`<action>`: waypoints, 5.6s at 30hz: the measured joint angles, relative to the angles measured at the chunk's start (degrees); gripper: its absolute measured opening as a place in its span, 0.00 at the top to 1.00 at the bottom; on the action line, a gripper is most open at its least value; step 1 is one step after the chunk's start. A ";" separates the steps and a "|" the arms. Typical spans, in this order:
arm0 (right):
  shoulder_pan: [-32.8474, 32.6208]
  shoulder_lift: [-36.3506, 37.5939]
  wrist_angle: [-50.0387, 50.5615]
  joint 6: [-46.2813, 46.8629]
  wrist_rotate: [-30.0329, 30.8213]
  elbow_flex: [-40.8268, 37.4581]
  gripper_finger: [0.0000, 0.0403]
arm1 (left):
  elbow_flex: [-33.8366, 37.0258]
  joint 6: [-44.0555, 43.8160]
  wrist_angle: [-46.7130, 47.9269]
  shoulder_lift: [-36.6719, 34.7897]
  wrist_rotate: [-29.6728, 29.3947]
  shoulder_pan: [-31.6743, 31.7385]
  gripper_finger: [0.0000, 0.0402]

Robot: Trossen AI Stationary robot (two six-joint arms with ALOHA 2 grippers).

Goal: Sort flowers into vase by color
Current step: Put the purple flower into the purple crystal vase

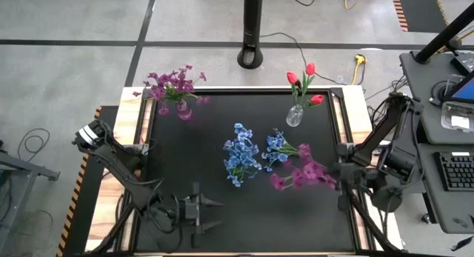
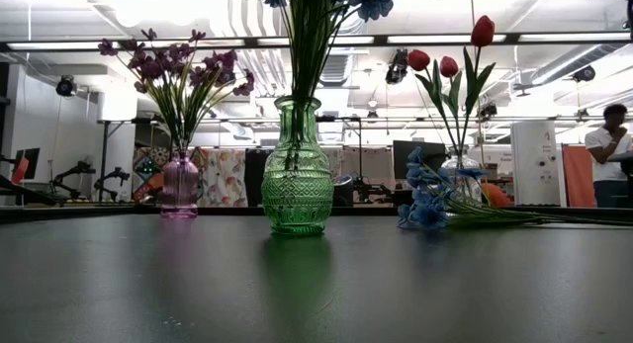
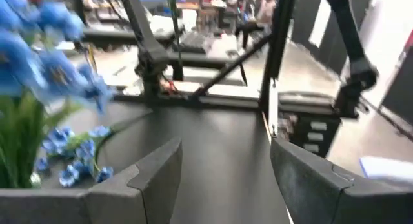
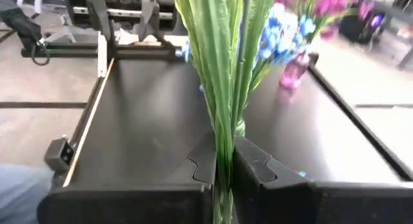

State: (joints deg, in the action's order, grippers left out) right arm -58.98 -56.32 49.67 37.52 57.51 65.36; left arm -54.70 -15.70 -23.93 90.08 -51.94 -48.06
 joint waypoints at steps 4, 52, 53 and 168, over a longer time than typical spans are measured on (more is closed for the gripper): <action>-0.03 1.06 -7.91 -8.90 1.12 -0.68 0.95 | -2.03 3.55 -2.88 0.38 -1.57 0.09 0.46; 8.68 -2.22 -86.65 -58.50 -24.12 -19.47 0.95 | -29.30 40.55 -5.06 16.37 -6.12 7.58 0.46; 9.42 -2.92 -86.62 -58.60 -25.56 -18.89 0.95 | -30.42 40.66 -3.63 16.37 -4.20 8.19 0.46; 41.17 -12.46 -39.22 -39.61 -18.42 -1.05 0.40 | 37.27 34.47 -11.15 -48.37 15.24 68.87 0.99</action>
State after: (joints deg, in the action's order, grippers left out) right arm -17.81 -68.77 10.46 -2.09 39.09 64.31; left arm -17.43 18.76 -35.07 41.72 -36.70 20.81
